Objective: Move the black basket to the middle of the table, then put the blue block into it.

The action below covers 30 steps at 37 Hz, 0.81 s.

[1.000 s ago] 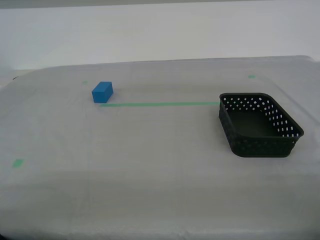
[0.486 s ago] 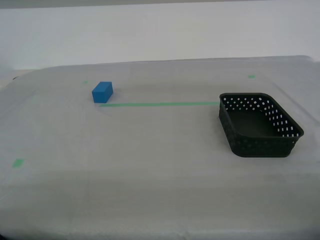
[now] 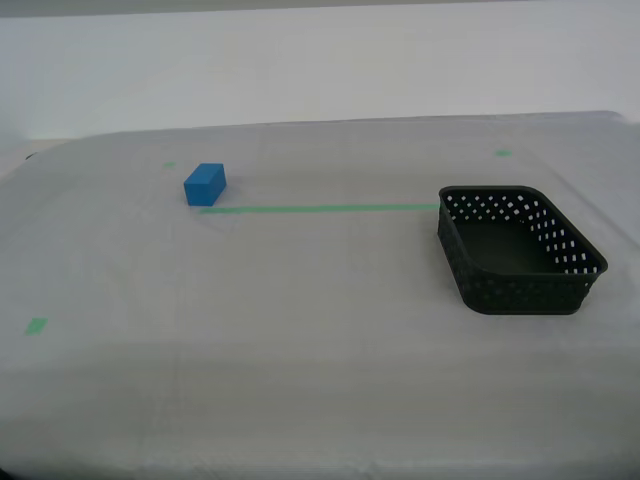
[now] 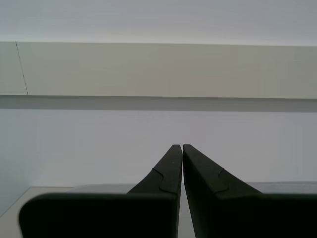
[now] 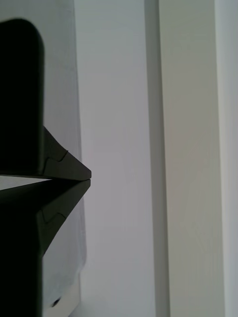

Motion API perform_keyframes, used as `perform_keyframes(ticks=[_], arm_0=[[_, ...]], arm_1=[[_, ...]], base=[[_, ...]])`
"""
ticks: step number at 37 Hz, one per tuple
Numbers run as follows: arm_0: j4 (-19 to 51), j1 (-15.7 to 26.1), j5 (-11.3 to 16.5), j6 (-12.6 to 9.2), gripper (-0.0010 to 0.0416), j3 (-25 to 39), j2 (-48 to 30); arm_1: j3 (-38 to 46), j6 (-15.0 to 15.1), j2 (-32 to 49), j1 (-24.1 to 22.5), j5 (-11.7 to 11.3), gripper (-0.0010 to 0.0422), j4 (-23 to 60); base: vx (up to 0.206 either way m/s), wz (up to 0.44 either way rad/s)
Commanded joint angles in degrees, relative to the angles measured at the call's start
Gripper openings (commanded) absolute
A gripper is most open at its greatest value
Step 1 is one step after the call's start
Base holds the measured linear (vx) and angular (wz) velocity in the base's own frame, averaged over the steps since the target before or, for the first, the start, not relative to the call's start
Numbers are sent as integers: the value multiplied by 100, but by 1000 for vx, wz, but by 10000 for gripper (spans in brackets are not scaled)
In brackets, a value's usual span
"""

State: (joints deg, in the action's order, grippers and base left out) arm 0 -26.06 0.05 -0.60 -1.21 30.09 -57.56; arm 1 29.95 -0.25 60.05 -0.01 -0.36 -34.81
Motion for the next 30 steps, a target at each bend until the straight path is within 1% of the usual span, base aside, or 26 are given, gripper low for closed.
perform_keyframes(ticks=[1, 9, 12, 16, 20, 27, 30], arm_0=[[706, 0, -48, -37, 0, 203, 140], [2852, 0, -39, -35, 0, 1025, 166], [3449, 0, -39, -26, 0, 1292, 166], [4140, 0, -39, -28, 0, 1617, 164], [4660, 0, -42, -57, 0, 1847, 164], [5604, 0, -46, -330, 0, 2188, 74], [6111, 0, -46, -348, 0, 2382, -35]], arm_1=[[2, 11, -2, 0, -4, 0, -22], [2, 9, -2, -2, -4, 0, -22], [2, 11, -2, 0, -4, 0, -22], [2, 11, -2, -2, -4, 0, -22], [2, 9, -2, 0, -4, 0, -22], [2, 9, -2, -2, -4, 0, -22], [2, 11, -2, -2, -4, 0, -22]], base=[[0, 0], [0, 0], [0, 0], [0, 0], [0, 0], [0, 0], [0, 0]])
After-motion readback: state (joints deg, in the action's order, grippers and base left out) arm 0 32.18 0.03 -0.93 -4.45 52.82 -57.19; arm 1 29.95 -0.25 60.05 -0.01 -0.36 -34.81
